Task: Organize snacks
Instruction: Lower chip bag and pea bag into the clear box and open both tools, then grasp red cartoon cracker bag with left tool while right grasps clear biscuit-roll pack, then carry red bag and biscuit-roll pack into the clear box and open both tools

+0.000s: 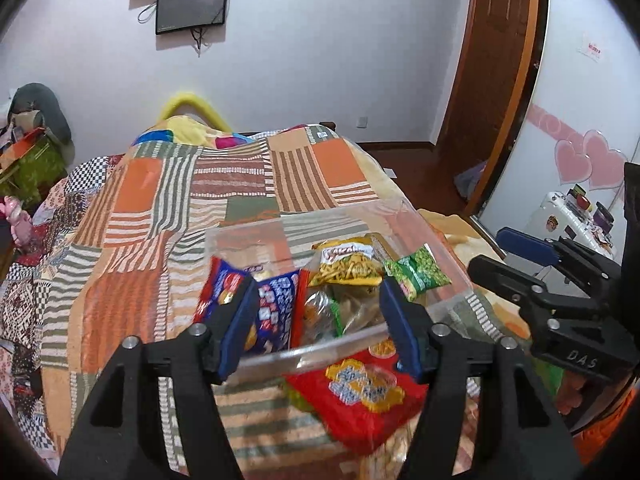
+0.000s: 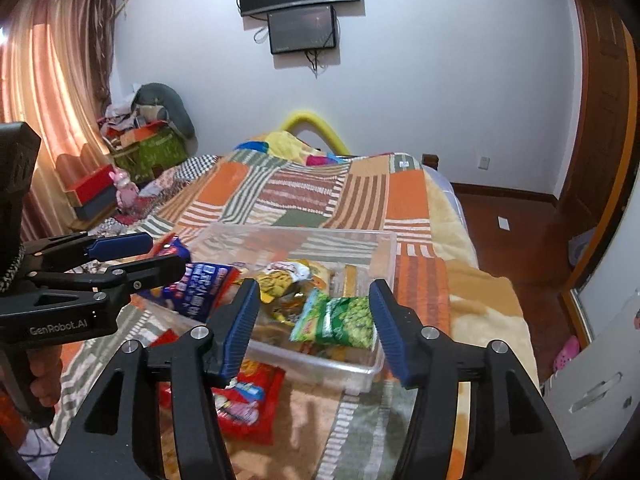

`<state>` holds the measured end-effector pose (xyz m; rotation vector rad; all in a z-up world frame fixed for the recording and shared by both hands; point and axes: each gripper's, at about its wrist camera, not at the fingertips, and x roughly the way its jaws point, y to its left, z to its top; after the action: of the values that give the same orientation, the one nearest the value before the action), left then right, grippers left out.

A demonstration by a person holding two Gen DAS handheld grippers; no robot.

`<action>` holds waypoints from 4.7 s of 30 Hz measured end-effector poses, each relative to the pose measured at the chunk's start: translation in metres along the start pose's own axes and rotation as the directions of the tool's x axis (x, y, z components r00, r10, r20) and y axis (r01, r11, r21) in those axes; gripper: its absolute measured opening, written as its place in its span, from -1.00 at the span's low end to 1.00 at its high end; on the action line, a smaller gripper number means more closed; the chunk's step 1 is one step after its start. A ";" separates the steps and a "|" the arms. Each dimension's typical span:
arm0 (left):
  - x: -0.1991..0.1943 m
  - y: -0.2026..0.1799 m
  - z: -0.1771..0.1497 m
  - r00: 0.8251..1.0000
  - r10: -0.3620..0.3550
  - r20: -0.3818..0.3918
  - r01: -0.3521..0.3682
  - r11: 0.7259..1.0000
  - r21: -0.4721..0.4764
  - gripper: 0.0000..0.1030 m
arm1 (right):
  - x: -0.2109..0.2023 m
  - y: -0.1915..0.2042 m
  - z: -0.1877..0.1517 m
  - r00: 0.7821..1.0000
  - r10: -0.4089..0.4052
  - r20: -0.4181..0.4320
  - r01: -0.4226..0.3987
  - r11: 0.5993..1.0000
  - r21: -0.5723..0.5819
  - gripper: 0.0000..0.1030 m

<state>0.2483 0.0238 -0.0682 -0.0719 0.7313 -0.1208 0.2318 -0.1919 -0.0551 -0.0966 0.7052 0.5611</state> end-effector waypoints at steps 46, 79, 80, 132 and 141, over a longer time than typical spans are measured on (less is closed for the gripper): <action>-0.019 0.022 -0.128 0.982 -0.042 -0.186 0.025 0.995 -0.092 0.46 | 0.027 0.054 -0.116 0.928 0.218 -0.303 -0.203 0.976 0.080 -0.11; 0.060 -0.061 -0.099 0.980 0.037 -0.198 -0.020 0.996 0.088 0.99 | -0.002 -0.017 -0.122 0.982 0.012 -0.187 0.018 0.987 0.162 -0.04; 0.063 -0.060 -0.098 0.980 0.038 -0.193 -0.024 0.997 0.075 0.99 | -0.002 -0.017 -0.123 0.982 0.014 -0.190 0.017 0.986 0.163 0.01; 0.040 0.013 0.028 0.999 -0.019 0.042 0.020 0.999 -0.035 -0.48 | 0.033 -0.011 0.002 1.000 0.011 -0.010 -0.010 0.996 0.088 -0.16; 0.092 0.004 0.035 0.999 0.022 -0.024 -0.021 1.000 0.017 -0.48 | 0.079 -0.017 0.016 0.997 -0.022 -0.072 0.028 0.996 0.084 -0.16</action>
<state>0.3402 0.0164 -0.1034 -0.0465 0.7547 -0.1073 0.2990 -0.1656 -0.0946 -0.0466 0.7947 0.5050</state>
